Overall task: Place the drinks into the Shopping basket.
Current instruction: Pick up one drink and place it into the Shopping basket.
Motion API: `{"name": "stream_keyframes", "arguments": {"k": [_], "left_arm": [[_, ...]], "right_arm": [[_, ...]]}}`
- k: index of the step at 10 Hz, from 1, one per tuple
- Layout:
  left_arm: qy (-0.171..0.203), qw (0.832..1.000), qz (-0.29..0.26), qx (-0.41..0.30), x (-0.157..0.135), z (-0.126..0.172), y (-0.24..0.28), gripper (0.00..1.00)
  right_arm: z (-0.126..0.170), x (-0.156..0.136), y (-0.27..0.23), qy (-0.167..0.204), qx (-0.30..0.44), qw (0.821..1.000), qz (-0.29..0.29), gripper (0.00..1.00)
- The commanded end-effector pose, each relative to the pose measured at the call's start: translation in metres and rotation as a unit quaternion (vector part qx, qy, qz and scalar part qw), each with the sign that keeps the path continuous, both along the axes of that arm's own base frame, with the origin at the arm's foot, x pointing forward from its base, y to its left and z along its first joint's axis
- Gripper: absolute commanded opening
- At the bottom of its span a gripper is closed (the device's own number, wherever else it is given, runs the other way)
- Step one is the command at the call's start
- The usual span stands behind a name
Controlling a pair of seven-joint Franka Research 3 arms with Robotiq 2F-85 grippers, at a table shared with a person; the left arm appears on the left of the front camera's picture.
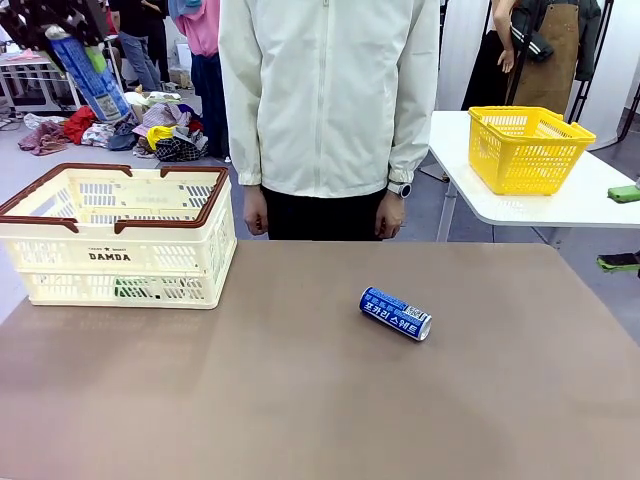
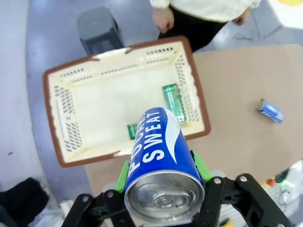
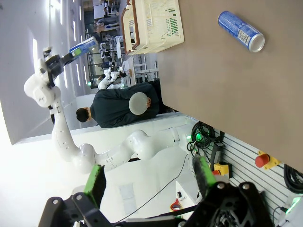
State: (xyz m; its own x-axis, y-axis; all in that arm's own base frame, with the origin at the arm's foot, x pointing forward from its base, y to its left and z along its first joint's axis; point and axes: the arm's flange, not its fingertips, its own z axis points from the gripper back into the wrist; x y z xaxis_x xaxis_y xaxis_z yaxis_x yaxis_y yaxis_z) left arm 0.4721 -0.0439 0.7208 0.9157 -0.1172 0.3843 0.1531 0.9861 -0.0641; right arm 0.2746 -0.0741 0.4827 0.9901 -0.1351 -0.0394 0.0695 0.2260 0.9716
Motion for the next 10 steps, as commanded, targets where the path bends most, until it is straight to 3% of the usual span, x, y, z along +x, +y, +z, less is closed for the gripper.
{"name": "stream_keyframes", "arguments": {"k": [1,4,6,8,10], "left_arm": [[0.050,0.999,0.003,0.013,0.050,-0.038,0.024,0.00],[0.121,0.992,0.020,0.042,0.076,-0.123,0.062,0.00],[0.145,0.987,0.035,0.058,0.085,-0.172,0.090,0.00],[0.158,0.984,0.060,0.061,0.090,-0.229,0.104,0.00],[0.131,0.988,0.064,0.044,0.091,-0.261,0.110,0.00]], "right_arm": [[0.004,0.000,0.000,0.001,0.004,1.000,0.003,1.00],[0.004,0.000,0.000,0.001,0.004,1.000,0.003,1.00],[0.004,0.000,0.000,0.001,0.004,1.000,0.003,1.00],[0.004,0.000,0.000,0.001,0.004,1.000,0.003,1.00],[0.004,0.000,0.000,0.001,0.004,1.000,0.003,1.00]]}}
